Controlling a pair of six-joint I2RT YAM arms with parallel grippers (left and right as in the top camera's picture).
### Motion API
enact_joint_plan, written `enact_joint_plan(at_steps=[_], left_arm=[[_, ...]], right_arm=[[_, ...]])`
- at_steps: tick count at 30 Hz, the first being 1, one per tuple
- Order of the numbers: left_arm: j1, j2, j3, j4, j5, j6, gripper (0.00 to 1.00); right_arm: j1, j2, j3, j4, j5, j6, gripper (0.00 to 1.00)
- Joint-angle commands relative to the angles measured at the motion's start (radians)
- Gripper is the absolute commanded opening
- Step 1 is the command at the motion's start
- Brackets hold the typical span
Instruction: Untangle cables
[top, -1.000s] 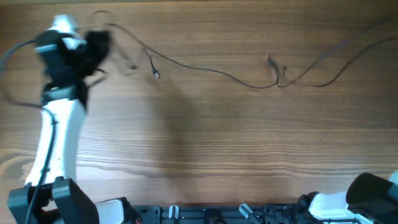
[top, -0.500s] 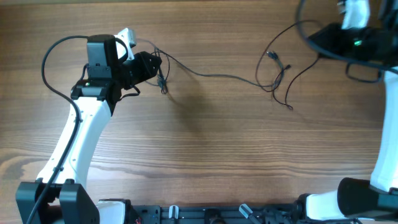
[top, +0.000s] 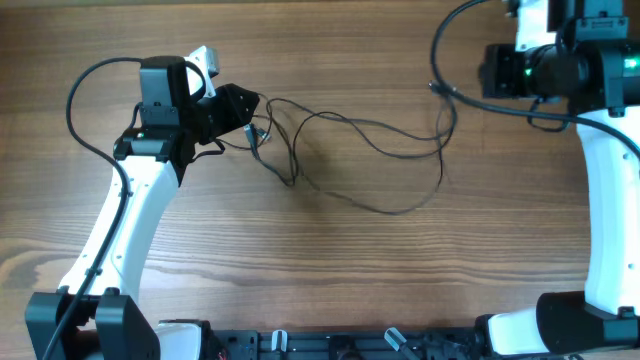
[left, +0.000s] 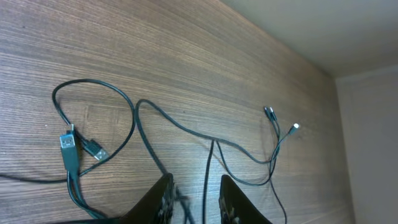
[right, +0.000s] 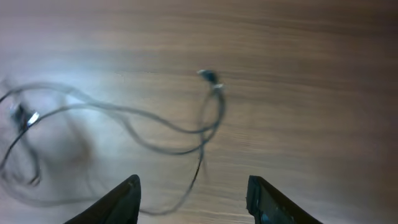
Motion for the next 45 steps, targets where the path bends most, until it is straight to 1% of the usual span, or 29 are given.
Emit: enact_joint_plan(at_steps=[1, 3, 7, 8, 13, 14, 18, 25, 33, 37, 40, 45], left_arm=[[-0.006, -0.018, 0.001, 0.019, -0.007, 0.095, 0.27], [-0.006, -0.018, 0.001, 0.02, -0.014, 0.129, 0.29], [-0.006, -0.018, 0.001, -0.025, -0.063, 0.129, 0.29], [-0.006, -0.018, 0.001, -0.047, -0.063, 0.129, 0.29], [-0.006, -0.018, 0.001, -0.118, -0.079, 0.13, 0.3], [-0.006, -0.018, 0.001, -0.126, -0.082, 0.13, 0.3], [-0.006, -0.018, 0.001, -0.131, -0.082, 0.13, 0.29], [-0.006, -0.018, 0.001, -0.132, -0.082, 0.13, 0.3], [-0.006, -0.018, 0.001, -0.132, -0.082, 0.13, 0.3], [-0.006, -0.018, 0.001, -0.132, -0.082, 0.129, 0.29], [-0.006, -0.018, 0.001, -0.132, -0.082, 0.129, 0.29], [-0.006, -0.018, 0.001, -0.133, -0.082, 0.129, 0.29]], right_arm=[[0.003, 0.014, -0.02, 0.023, 0.006, 0.079, 0.57], [0.003, 0.029, -0.055, 0.027, -0.002, 0.08, 0.57], [0.003, 0.078, -0.112, 0.027, -0.002, 0.087, 0.57], [0.003, 0.095, -0.126, 0.027, -0.001, 0.105, 0.55], [0.002, 0.191, -0.168, 0.056, 0.008, 0.217, 0.53], [0.002, 0.218, -0.177, 0.068, 0.008, 0.24, 0.51], [-0.002, 0.309, -0.186, 0.072, 0.004, 0.307, 0.47], [-0.027, 0.455, -0.187, 0.061, -0.04, 0.462, 0.47], [-0.031, 0.479, -0.193, 0.094, -0.012, 0.591, 0.47], [-0.032, 0.479, -0.251, 0.14, -0.014, 0.636, 0.46], [-0.035, 0.48, -0.303, 0.185, -0.017, 0.639, 0.45], [-0.037, 0.48, -0.385, 0.273, -0.016, 0.65, 0.39]])
